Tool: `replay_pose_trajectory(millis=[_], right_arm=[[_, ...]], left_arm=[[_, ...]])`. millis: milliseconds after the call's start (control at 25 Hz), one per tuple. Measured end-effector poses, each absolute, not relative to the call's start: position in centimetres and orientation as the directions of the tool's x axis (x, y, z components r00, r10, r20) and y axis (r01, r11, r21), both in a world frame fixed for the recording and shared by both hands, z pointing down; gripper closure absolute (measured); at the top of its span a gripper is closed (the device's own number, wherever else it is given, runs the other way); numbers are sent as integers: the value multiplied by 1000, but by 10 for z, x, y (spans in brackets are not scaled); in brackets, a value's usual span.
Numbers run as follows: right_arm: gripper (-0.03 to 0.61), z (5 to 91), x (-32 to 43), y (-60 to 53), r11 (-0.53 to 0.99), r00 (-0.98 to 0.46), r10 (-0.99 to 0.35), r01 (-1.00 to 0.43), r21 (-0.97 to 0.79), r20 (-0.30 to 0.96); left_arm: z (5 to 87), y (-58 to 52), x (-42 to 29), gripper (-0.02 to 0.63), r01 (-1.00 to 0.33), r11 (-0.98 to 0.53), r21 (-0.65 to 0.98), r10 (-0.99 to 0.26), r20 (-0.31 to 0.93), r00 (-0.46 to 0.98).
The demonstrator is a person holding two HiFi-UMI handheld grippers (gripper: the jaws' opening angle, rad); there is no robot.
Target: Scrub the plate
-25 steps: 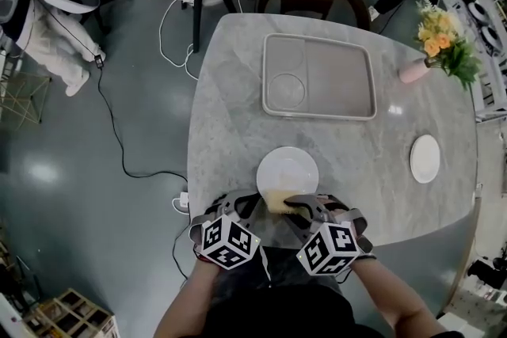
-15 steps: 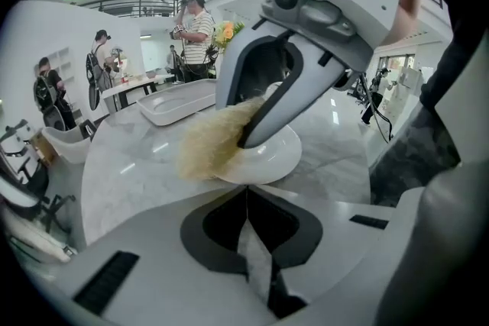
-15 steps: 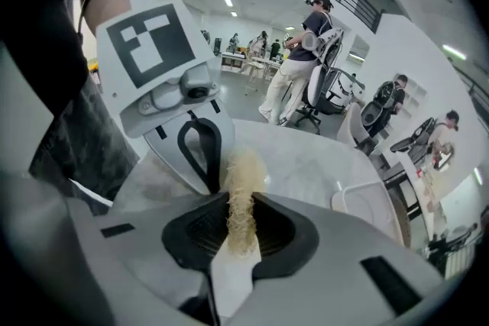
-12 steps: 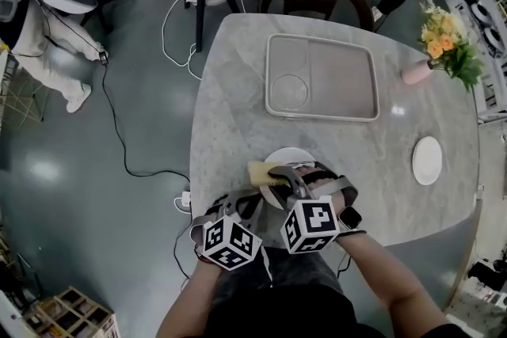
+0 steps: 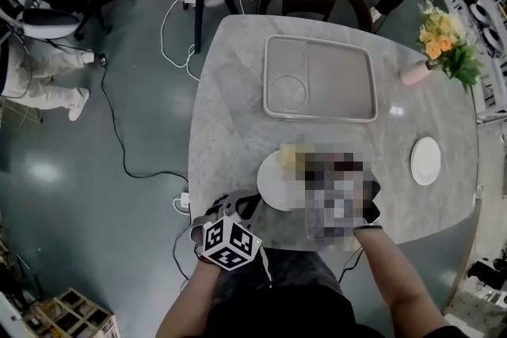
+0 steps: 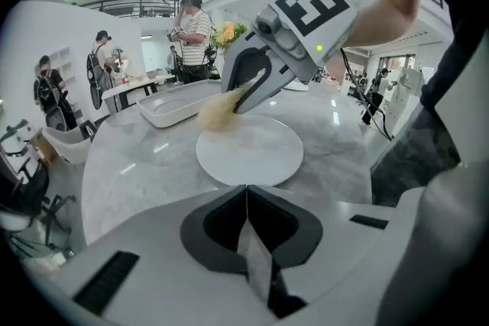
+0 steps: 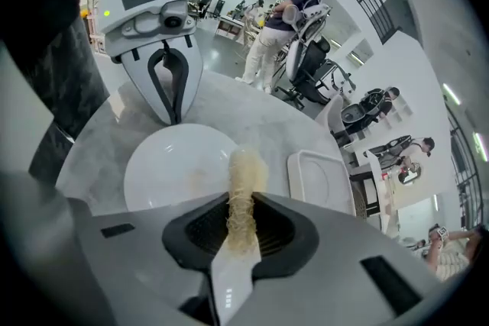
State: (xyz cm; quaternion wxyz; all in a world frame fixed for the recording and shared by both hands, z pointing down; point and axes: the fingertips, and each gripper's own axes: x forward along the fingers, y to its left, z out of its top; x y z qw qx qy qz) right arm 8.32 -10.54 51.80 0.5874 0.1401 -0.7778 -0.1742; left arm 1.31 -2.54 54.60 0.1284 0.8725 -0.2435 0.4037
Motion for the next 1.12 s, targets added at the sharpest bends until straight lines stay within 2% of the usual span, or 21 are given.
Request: replay_pose_trajectory(millis=[280, 560, 680, 920, 1120], right_arm=[[498, 519, 120, -69, 911, -225, -407, -32, 411, 885], [498, 519, 116, -26, 934, -237, -347, 6, 359, 907], [498, 518, 103, -8, 950, -269, -301, -1, 312, 915], [498, 515, 65, 8, 980, -399, -191, -132, 150, 897], [498, 511, 44, -3, 978, -461, -154, -196, 69, 874]], left_arm=[[547, -26, 13, 600, -522, -852, 27, -317, 768, 557], [546, -25, 14, 600, -524, -851, 27, -319, 767, 557], [546, -25, 15, 600, -528, -849, 28, -321, 766, 557], [547, -25, 14, 600, -537, -843, 35, -324, 763, 559], [545, -25, 15, 600, -543, -839, 35, -328, 763, 557]])
